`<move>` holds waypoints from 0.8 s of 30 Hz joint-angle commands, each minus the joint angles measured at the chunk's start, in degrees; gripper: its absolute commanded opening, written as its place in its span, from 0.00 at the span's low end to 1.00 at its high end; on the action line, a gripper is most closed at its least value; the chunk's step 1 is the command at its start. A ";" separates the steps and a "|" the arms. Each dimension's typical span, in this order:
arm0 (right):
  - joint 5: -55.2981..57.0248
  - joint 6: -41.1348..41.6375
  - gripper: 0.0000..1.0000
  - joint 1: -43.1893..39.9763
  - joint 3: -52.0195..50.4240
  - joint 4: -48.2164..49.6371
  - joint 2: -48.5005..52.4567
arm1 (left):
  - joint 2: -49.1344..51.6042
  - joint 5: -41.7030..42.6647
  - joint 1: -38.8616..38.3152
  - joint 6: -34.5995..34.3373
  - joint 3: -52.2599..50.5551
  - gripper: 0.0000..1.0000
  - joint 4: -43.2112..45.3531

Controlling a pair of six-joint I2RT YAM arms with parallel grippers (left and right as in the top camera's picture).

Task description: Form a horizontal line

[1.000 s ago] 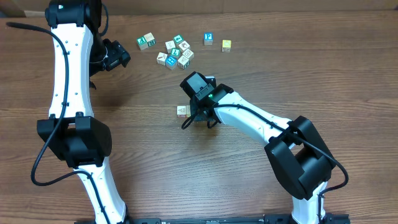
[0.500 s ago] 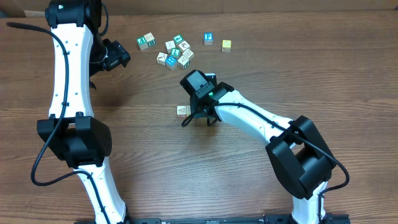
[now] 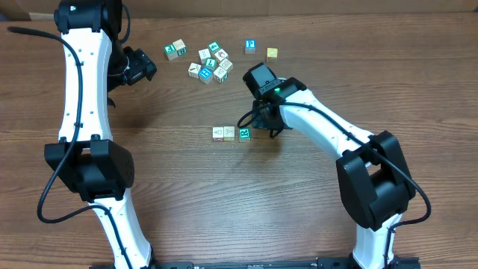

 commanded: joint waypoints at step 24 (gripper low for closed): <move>-11.89 3.74 0.04 2.45 -6.34 5.14 -0.79 | 0.37 0.02 -0.15 0.48 0.00 0.99 -0.13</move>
